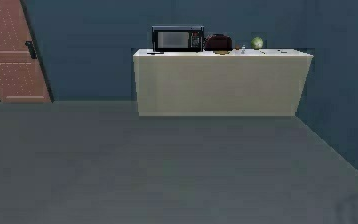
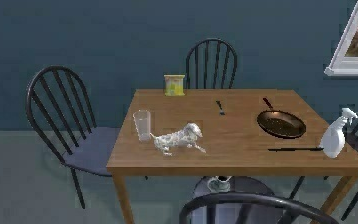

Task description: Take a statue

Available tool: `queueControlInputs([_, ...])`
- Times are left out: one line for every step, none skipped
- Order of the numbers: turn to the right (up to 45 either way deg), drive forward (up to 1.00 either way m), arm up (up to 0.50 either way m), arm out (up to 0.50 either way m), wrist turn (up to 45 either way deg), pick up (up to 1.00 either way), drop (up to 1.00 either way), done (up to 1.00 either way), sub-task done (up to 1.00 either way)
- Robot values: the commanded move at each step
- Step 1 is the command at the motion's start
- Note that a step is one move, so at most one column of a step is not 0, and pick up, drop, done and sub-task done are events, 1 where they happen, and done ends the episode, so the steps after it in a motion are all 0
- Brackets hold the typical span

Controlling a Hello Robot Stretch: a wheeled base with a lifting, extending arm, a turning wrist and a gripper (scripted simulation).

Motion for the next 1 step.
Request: queueControlInputs([0.0, 0.00, 0.50, 0.00, 0.0, 0.00, 0.00, 0.00, 0.00])
